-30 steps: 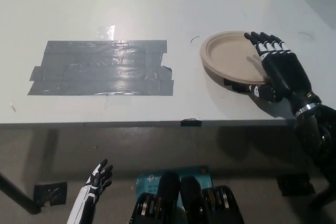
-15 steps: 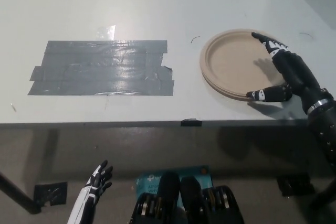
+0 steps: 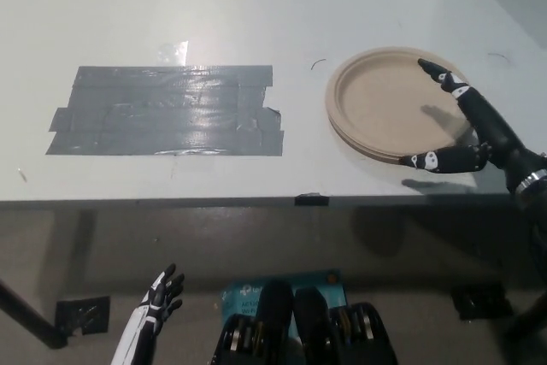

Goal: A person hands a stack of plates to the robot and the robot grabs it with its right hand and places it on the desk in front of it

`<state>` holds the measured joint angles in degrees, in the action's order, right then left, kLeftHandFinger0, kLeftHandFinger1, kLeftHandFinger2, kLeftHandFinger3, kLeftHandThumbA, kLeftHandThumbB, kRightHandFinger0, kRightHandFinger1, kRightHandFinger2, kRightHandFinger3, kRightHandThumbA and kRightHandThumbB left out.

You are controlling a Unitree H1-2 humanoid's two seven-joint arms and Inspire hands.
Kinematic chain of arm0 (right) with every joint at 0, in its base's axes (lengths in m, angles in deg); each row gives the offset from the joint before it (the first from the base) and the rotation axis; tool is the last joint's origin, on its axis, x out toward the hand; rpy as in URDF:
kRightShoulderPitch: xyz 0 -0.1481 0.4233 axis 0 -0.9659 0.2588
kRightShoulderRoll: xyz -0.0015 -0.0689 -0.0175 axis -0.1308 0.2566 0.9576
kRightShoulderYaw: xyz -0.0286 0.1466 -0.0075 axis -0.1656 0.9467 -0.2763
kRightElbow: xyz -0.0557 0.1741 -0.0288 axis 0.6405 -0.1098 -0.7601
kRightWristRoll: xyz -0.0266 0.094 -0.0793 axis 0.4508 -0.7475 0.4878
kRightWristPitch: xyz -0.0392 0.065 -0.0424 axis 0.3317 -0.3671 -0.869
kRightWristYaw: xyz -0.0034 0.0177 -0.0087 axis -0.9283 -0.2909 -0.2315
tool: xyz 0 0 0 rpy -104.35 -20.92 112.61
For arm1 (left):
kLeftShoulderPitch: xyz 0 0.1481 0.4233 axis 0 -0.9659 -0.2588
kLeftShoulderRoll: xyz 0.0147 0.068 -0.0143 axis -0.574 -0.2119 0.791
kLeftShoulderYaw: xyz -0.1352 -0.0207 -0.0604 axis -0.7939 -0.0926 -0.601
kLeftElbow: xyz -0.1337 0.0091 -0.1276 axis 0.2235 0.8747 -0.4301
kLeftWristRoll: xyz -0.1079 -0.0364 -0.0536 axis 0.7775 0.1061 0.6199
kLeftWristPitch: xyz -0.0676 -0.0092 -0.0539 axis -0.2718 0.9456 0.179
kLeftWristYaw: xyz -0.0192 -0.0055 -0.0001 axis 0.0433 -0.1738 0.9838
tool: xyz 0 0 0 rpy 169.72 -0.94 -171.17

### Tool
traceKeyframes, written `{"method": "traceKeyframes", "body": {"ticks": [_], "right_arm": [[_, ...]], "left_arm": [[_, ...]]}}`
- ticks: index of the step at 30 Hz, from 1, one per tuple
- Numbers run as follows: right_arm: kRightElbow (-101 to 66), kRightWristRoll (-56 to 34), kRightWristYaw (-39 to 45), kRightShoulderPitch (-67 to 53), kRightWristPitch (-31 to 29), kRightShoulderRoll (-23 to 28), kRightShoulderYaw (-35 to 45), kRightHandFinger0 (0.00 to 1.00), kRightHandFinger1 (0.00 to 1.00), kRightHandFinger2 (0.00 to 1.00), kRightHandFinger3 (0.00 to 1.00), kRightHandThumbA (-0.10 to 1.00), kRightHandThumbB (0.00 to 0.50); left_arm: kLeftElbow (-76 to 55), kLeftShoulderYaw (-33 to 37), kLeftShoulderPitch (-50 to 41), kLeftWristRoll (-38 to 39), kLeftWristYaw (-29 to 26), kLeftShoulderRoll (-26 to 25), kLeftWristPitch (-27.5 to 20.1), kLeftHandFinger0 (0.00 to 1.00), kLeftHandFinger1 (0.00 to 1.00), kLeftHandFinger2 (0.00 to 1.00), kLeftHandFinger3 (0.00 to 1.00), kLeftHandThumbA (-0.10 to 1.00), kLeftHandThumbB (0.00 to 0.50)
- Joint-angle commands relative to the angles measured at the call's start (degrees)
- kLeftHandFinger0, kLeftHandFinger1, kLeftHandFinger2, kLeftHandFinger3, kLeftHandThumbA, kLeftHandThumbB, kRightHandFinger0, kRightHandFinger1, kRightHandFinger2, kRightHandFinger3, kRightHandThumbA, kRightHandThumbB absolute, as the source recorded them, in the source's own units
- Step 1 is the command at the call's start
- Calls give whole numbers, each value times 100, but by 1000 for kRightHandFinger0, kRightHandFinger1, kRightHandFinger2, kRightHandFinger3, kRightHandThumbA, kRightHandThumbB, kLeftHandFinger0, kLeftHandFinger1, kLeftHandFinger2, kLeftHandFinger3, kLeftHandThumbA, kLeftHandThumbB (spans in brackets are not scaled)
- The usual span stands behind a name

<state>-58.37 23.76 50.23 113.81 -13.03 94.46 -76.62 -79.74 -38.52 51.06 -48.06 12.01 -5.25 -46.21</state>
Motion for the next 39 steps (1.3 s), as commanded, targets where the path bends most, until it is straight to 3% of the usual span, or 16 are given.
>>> {"method": "traceKeyframes", "body": {"ticks": [1,4,9,16,21,23,28,31,39], "right_arm": [[-4421,-6626,1336,363,376,1933,2096,1000,1000,1000,1000,1000,500],[-5020,-6318,839,-88,-139,2158,2097,1000,1000,1000,1000,1000,500],[-5550,-5628,176,-640,-457,2119,2071,1000,1000,1000,1000,1000,500],[-5764,-4937,6,-1589,-808,1458,1824,1000,1000,1000,1000,1000,492],[-5404,-3870,-53,-2548,-695,351,1368,1000,1000,1000,1000,1000,475],[-5048,-3324,-133,-2903,-532,-163,1181,1000,1000,1000,1000,1000,438],[-3753,-2569,95,-3246,-716,-1033,1053,1000,1000,1000,1000,1000,401],[-2650,-2555,218,-3324,-729,-1458,1179,1000,1000,1000,1000,1000,293],[-1732,-2422,358,-3223,-596,-1743,1457,1000,1000,1000,1000,1000,228]], "left_arm": [[-387,-48,463,43,47,-76,-14,1000,1000,1000,1000,1000,279],[-304,-56,637,37,23,-56,-3,1000,1000,1000,1000,1000,265],[-314,-92,655,59,-2,-58,-3,1000,1000,1000,1000,1000,243],[-283,-66,693,-3,-12,-63,-17,1000,1000,1000,1000,1000,240],[-281,-60,615,-18,-18,-64,-79,1000,1000,1000,1000,1000,233],[-295,-43,508,-52,-25,-67,-138,1000,1000,1000,1000,1000,232],[-315,-19,360,-83,-1,-96,-161,1000,1000,1000,1000,1000,242],[-330,-3,265,-93,-30,-52,-198,1000,1000,1000,1000,1000,235],[-371,-28,185,-79,-45,-29,-203,1000,1000,1000,1000,1000,224]]}}
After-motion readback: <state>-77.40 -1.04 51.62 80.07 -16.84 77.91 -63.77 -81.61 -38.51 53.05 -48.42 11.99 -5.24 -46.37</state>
